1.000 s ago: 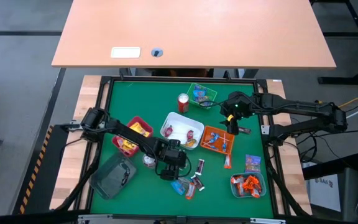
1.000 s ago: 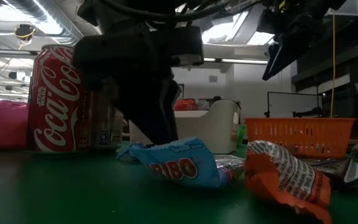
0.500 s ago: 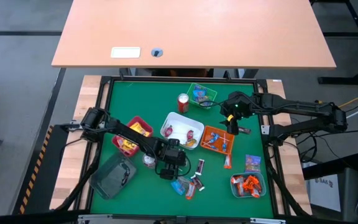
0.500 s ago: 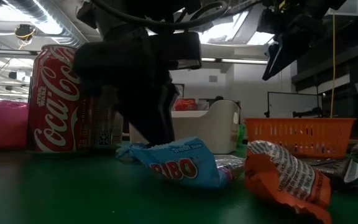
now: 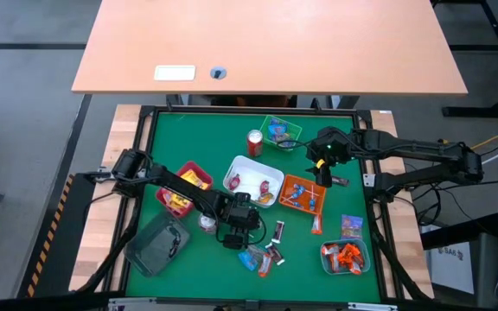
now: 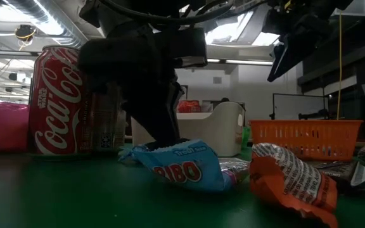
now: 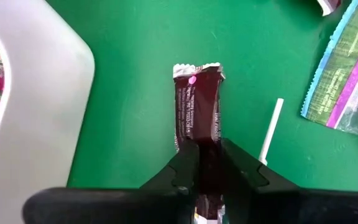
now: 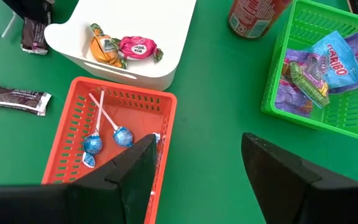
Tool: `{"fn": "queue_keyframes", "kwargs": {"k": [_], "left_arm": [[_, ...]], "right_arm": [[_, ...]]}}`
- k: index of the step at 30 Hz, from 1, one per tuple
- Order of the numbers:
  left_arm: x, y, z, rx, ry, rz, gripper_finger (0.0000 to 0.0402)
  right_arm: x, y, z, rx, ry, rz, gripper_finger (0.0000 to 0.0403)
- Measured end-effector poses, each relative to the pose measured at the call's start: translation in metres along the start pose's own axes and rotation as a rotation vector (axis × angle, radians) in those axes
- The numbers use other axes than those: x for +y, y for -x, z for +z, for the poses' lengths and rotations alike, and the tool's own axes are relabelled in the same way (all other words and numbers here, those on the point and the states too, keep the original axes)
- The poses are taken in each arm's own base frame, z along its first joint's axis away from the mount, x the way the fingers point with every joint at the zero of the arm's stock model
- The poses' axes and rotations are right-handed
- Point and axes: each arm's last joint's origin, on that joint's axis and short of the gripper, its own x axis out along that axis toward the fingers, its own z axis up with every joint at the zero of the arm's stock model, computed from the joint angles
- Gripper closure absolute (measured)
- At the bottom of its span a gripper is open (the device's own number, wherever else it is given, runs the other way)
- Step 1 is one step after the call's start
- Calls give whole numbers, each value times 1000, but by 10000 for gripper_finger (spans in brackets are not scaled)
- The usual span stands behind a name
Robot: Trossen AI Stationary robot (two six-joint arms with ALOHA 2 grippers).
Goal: Sort candy
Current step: Put the brown chocolate bar into the black bin
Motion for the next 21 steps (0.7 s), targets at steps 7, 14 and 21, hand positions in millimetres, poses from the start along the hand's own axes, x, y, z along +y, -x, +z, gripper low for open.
{"fn": "queue_keyframes", "kwargs": {"k": [7, 14, 21], "left_arm": [[1, 10, 10, -66, 31, -6, 365], [2, 37, 40, -159, 48, -16, 365], [4, 90, 73, -169, 52, -22, 365]], "right_arm": [[0, 0, 0, 0, 0, 0, 169], [0, 0, 0, -2, 0, 0, 169], [0, 0, 0, 2, 1, 1, 169]]}}
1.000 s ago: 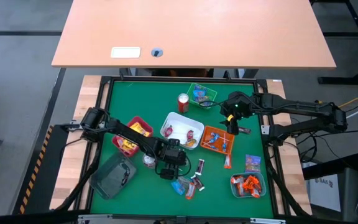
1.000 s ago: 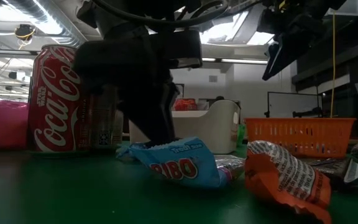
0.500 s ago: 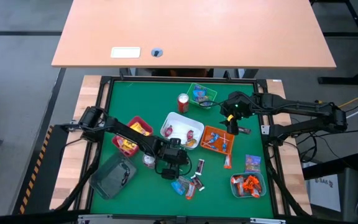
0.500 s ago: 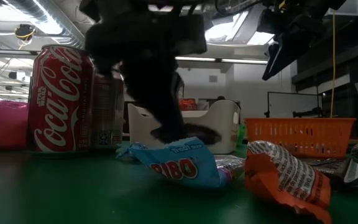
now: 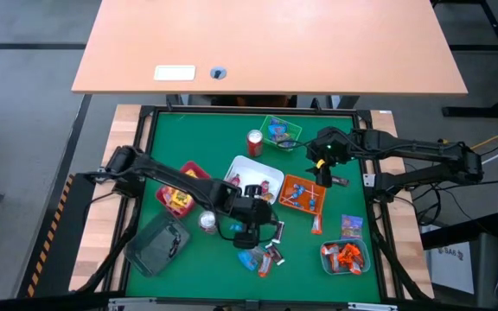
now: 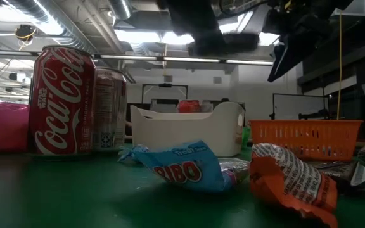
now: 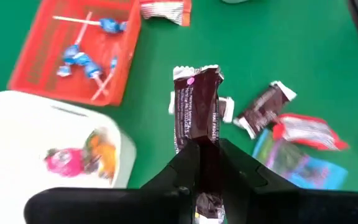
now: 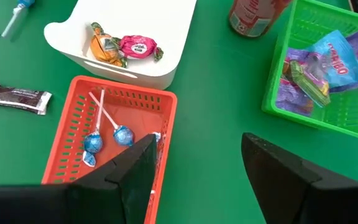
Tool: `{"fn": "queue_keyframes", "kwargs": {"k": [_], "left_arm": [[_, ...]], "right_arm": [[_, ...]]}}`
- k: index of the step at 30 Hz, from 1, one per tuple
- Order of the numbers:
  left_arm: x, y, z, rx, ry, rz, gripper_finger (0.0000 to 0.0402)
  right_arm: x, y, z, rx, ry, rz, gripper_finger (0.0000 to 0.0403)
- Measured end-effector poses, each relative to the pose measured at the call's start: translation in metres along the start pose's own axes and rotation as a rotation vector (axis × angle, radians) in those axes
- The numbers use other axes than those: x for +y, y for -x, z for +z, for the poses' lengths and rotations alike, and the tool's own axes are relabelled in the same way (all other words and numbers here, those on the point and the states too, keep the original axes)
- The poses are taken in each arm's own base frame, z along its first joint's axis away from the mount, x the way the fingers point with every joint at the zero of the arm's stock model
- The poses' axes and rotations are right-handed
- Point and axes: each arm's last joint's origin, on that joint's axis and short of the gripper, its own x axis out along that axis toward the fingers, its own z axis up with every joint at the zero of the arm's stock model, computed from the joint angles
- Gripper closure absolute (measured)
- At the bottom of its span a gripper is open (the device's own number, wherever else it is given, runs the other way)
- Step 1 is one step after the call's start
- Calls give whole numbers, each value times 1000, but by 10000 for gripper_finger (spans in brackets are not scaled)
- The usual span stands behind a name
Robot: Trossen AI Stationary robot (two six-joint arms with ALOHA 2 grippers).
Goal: Sort candy
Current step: Put the brown chocolate bar into the black bin
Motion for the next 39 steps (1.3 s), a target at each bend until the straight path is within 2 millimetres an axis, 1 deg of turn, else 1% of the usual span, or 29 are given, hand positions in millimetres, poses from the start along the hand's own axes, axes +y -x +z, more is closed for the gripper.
{"fn": "queue_keyframes", "kwargs": {"k": [3, 7, 11, 13, 18, 20, 24, 27, 31, 35, 39], "left_arm": [[-3, 28, 15, 9, 9, -24, 365], [-10, 61, 18, 108, 101, -22, 365], [-22, 83, 5, 266, 226, 18, 365], [-30, 89, -7, 373, 297, 48, 365], [-59, 106, -35, 585, 439, 150, 365], [-73, 109, -44, 617, 495, 177, 365], [-102, 117, -58, 615, 524, 186, 365], [-119, 124, -69, 617, 567, 207, 365], [-139, 126, -87, 631, 612, 257, 365], [-152, 122, -111, 663, 646, 338, 365], [-154, 112, -131, 686, 662, 432, 365]], "right_arm": [[0, 0, -2, 16, -1, 2, 169], [0, 0, -4, 41, -2, 5, 169], [0, 0, -5, 52, -3, 6, 169], [0, 0, -5, 52, -3, 6, 169], [0, 0, -5, 49, -3, 6, 169], [0, 0, -5, 49, -3, 6, 169], [0, 0, -5, 49, -3, 6, 169], [0, 0, -5, 48, -3, 6, 169], [0, 0, -5, 48, -3, 6, 169], [0, 0, -5, 48, -3, 6, 169], [0, 0, -5, 48, -3, 5, 169]]}}
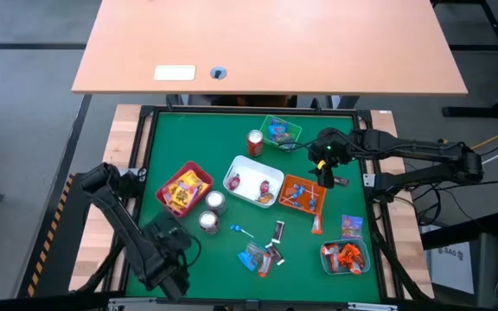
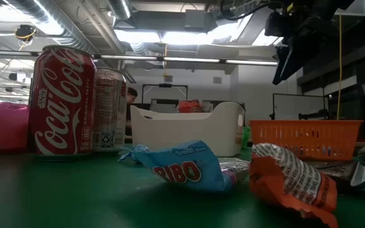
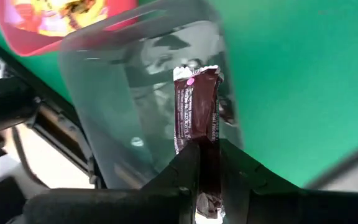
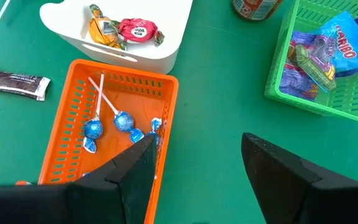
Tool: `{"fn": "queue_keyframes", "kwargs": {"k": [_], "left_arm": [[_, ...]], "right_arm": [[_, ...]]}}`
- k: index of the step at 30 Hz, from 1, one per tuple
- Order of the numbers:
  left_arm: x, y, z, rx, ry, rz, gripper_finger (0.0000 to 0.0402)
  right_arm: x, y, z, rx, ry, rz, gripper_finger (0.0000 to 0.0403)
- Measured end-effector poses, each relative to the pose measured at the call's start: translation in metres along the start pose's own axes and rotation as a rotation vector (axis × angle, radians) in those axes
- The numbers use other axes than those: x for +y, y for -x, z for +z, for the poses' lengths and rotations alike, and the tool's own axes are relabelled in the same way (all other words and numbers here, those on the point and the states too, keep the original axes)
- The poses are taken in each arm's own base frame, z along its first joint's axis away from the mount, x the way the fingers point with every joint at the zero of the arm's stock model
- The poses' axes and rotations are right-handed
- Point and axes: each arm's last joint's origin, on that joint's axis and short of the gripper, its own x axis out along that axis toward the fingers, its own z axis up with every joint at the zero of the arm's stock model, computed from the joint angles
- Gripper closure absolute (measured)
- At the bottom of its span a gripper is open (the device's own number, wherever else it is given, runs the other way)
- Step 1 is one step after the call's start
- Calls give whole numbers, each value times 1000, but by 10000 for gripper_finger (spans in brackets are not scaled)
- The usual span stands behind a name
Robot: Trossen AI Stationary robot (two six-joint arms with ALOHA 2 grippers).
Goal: Sort candy
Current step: Put the brown chocolate bar into the black bin, then put the blue candy into the green bin
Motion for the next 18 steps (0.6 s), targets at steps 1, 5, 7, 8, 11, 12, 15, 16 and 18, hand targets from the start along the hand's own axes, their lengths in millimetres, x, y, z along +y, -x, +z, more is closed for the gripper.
{"fn": "queue_keyframes", "kwargs": {"k": [1, 5, 7, 8, 11, 12, 15, 16, 18], "left_arm": [[1, -4, 0, 0, 5, 17, 365], [4, -18, 2, 9, 12, 75, 360], [5, -24, 4, 26, 20, 95, 349], [6, -26, 5, 44, 25, 103, 341], [7, -31, 6, 75, 36, 122, 314], [7, -32, 7, 79, 38, 125, 305], [8, -32, 11, 91, 52, 126, 282], [8, -32, 14, 93, 59, 125, 278], [8, -32, 19, 96, 75, 120, 273]], "right_arm": [[0, 0, 0, 0, 0, 0, 169], [0, 0, 0, 0, 0, 0, 169], [0, 0, 0, 0, 0, 0, 169], [0, 0, 0, 0, 0, 0, 169], [0, 0, 0, 0, 0, 0, 169], [0, 0, 0, 0, 0, 0, 169], [0, 0, 0, 0, 0, 0, 169], [0, 0, 0, 0, 0, 0, 169], [0, 0, 0, 0, 0, 0, 169]]}}
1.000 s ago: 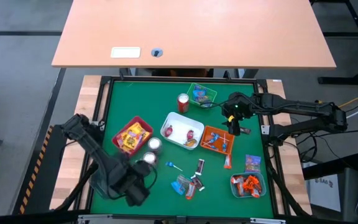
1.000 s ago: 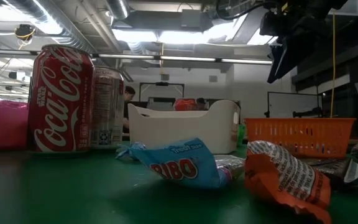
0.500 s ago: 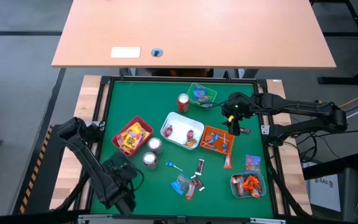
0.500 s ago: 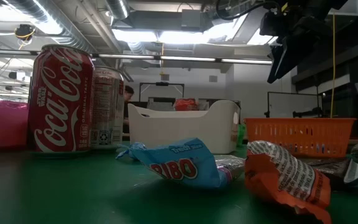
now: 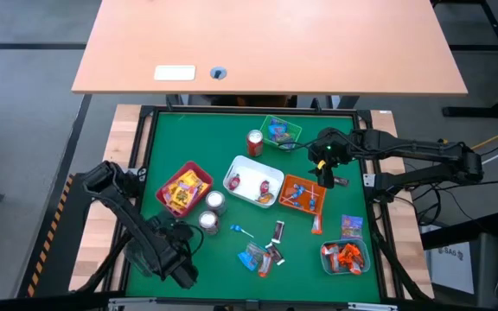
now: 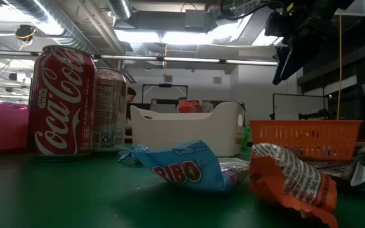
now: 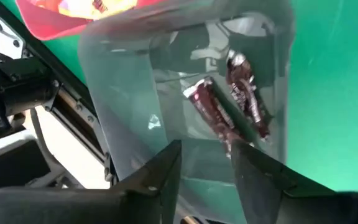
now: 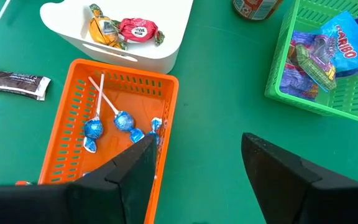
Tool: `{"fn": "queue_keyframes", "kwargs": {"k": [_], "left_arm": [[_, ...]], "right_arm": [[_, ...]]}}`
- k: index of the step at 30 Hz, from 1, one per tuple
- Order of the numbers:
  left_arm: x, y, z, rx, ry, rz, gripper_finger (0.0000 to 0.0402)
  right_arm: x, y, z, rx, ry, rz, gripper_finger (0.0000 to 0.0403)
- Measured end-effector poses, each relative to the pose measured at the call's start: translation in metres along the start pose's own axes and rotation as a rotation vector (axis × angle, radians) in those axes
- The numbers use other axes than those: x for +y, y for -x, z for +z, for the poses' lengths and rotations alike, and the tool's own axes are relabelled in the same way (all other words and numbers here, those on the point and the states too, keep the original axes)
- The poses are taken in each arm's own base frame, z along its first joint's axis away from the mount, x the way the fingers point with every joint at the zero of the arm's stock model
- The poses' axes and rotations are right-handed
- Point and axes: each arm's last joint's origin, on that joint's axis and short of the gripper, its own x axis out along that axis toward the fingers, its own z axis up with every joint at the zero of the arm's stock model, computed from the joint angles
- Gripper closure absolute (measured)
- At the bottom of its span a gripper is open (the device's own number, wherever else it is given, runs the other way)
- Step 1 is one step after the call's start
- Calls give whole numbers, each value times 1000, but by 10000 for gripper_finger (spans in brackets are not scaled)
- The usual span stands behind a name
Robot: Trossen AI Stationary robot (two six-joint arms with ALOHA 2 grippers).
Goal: Sort candy
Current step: Put the blue candy into the green bin
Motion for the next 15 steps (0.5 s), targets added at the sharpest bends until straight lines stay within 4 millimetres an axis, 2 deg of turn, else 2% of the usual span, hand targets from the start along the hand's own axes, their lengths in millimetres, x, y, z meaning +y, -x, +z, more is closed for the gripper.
{"fn": "queue_keyframes", "kwargs": {"k": [4, 7, 15], "left_arm": [[0, 10, 8, -33, 15, -36, 272], [-1, 24, 12, -90, -16, -90, 272], [-10, 59, 28, -158, -68, -323, 272]], "right_arm": [[0, 0, 0, 0, 0, 0, 169], [0, 0, 0, 0, 0, 0, 169], [0, 0, 0, 0, 0, 0, 169]]}}
